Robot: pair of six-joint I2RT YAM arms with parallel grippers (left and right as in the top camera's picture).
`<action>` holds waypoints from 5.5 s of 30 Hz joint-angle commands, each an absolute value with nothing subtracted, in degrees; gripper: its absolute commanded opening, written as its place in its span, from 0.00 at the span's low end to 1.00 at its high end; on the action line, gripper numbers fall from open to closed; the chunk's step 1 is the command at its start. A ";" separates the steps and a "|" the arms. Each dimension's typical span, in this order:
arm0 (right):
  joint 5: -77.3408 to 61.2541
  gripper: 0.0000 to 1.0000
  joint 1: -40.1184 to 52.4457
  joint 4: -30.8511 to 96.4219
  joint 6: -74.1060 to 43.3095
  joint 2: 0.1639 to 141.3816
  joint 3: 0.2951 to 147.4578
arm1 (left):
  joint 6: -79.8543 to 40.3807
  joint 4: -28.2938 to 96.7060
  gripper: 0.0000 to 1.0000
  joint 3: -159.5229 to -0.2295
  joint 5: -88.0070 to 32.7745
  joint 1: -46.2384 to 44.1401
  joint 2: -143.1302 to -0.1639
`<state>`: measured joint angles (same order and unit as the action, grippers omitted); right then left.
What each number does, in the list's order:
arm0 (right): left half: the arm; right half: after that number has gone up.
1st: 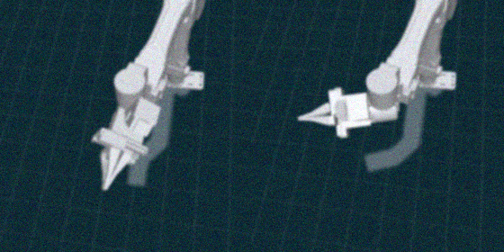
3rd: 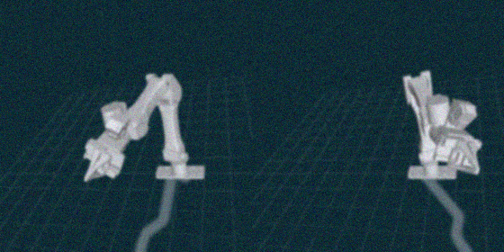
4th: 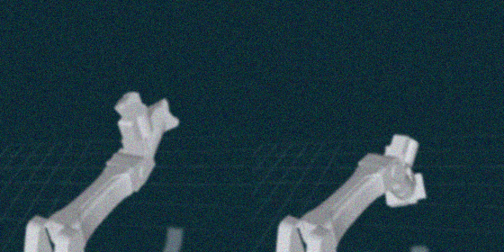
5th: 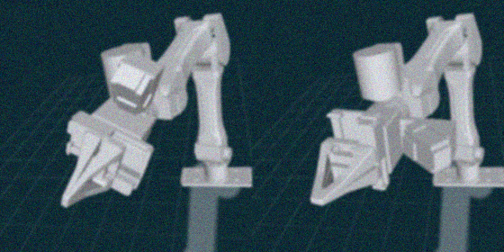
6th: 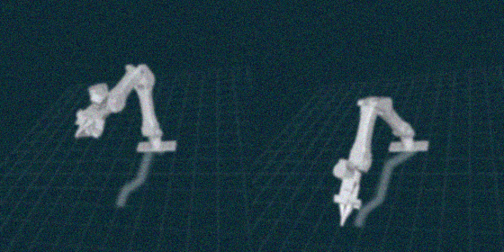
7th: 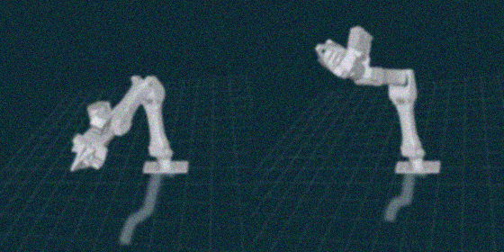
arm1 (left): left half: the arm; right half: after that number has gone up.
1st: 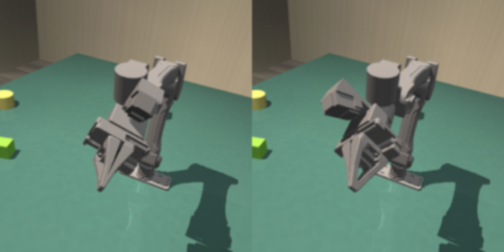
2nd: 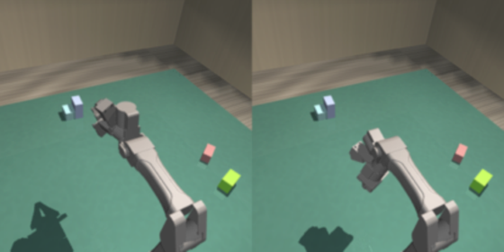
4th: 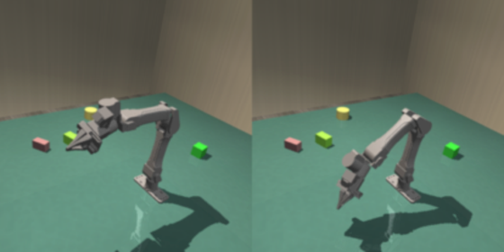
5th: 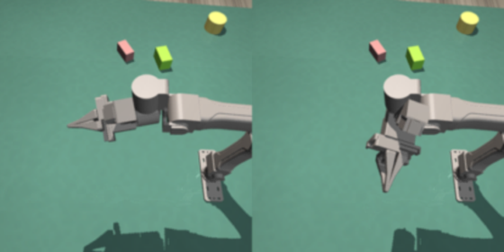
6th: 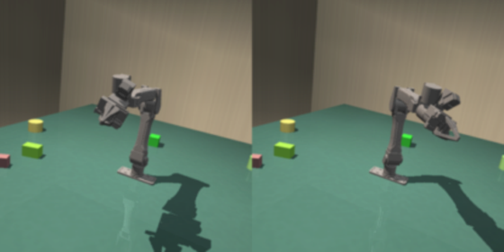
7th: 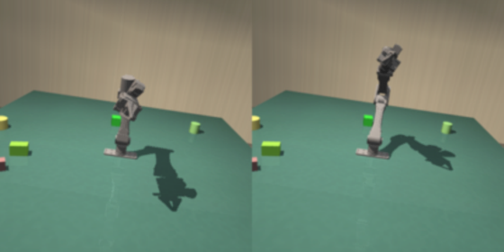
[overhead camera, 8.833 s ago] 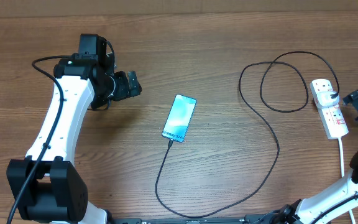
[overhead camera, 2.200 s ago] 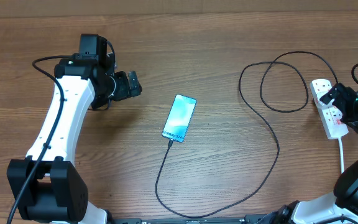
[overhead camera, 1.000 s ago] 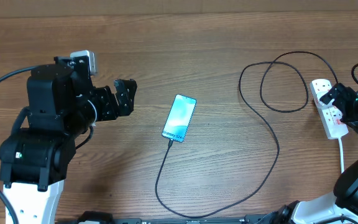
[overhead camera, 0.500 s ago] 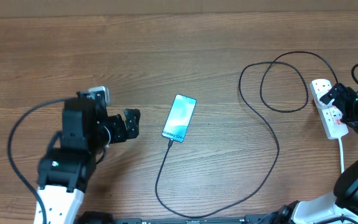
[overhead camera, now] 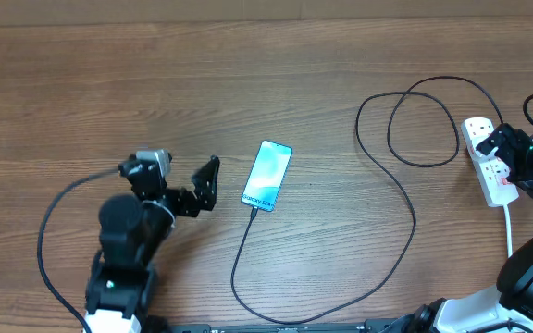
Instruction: Plug charger to phone and switch on socket
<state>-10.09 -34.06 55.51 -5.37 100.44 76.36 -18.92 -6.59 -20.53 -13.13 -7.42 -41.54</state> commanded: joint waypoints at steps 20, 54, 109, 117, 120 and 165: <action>-10.59 1.00 -33.76 55.37 -4.62 99.33 76.07 | -18.15 -13.93 1.00 -0.27 -10.39 -7.53 -22.96; -10.59 1.00 -33.76 55.37 -4.62 99.33 76.07 | 1.76 4.38 1.00 -0.27 -1.93 -7.53 -0.19; -10.57 1.00 -33.69 55.40 -4.62 82.78 76.07 | 1.74 4.40 1.00 -0.27 -1.93 -7.53 -0.21; -10.57 1.00 -26.20 55.40 -4.62 78.94 76.07 | 1.76 4.40 1.00 -0.27 -1.93 -7.53 -0.21; -10.59 1.00 -20.88 55.42 -4.62 78.63 76.07 | 1.74 4.40 0.99 -0.27 -1.93 -7.53 -0.21; -10.37 1.00 -5.96 31.00 -2.52 78.65 41.65 | 1.76 4.40 0.99 -0.27 -1.93 -7.53 -0.21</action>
